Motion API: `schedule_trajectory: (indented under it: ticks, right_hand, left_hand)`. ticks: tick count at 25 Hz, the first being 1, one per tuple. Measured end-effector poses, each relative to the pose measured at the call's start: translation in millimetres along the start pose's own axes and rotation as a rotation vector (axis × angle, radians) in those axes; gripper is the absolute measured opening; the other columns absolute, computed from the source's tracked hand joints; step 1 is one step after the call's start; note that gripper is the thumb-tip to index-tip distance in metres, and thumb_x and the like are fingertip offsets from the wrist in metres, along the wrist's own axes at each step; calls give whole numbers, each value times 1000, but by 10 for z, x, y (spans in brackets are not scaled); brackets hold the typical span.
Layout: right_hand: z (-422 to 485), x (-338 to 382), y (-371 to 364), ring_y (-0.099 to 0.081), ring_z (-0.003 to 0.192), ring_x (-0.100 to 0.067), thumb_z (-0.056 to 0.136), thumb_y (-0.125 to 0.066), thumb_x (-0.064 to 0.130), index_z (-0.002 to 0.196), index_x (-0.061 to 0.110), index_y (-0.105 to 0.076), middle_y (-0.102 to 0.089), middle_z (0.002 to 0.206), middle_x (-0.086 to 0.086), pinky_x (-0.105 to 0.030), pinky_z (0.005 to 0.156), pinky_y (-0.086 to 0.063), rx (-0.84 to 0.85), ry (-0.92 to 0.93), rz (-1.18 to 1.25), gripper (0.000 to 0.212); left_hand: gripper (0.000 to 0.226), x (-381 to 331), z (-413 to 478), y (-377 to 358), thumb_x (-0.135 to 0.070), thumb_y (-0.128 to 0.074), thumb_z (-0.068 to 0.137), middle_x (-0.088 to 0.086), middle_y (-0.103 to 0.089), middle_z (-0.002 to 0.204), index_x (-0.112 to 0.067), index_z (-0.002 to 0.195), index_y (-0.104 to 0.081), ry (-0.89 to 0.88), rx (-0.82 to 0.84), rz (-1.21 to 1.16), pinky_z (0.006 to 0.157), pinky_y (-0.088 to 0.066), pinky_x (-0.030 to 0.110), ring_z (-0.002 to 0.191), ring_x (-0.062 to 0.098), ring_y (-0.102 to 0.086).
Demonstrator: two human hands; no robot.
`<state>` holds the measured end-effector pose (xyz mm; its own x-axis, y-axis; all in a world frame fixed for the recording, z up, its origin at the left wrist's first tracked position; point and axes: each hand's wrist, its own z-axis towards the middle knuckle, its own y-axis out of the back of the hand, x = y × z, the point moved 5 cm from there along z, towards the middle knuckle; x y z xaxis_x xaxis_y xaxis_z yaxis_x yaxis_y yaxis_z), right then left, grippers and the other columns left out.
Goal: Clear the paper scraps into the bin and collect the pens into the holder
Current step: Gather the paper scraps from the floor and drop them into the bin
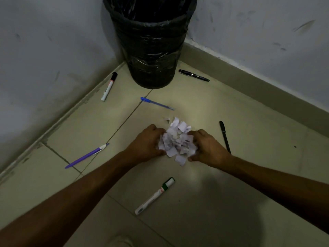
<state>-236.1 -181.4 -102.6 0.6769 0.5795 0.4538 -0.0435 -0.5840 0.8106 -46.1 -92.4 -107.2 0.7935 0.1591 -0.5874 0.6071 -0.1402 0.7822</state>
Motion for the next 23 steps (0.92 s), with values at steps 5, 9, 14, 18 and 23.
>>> schedule_trajectory:
  ticks: [5,9,14,18,23]
  right_hand:
    - [160,-41,244,-46,123,-30,49,-91,52,152,23,-21,-36,145,-9,-44,94,-50,-67,8,-107,128]
    - [274,116,99,-34,128,-30,46,-87,62,154,31,-7,-23,150,-6,-46,93,-50,67,55,-255,138]
    - [366,123,-41,-53,108,-24,71,-82,45,137,27,-48,-41,128,-4,-33,87,-51,-58,96,-16,76]
    - [402,134,21,-65,91,-24,77,-78,12,104,8,-73,-62,109,-12,-20,76,-45,-192,132,93,28]
    - [392,184,339,-67,72,-11,76,-77,12,74,3,-76,-76,78,-8,-25,62,-51,-400,49,281,10]
  left_hand:
    - [126,76,168,186,-60,-84,53,6,-21,153,-25,152,-15,24,0,114,105,-40,43,136,24,-27]
    - [130,-122,332,-12,-62,-82,55,13,-16,158,-15,153,-11,-137,136,168,113,-31,46,143,30,-18]
    - [64,-208,265,-76,-40,-71,77,10,-50,122,-15,133,-53,-173,-69,-51,97,-44,34,110,26,-50]
    - [24,-141,176,-111,-29,-62,80,9,-62,88,-8,87,-74,-119,-237,-145,74,-44,23,81,23,-60]
    - [29,-155,64,199,-35,-69,74,9,-65,62,-9,63,-73,-40,-470,-238,57,-44,27,57,15,-59]
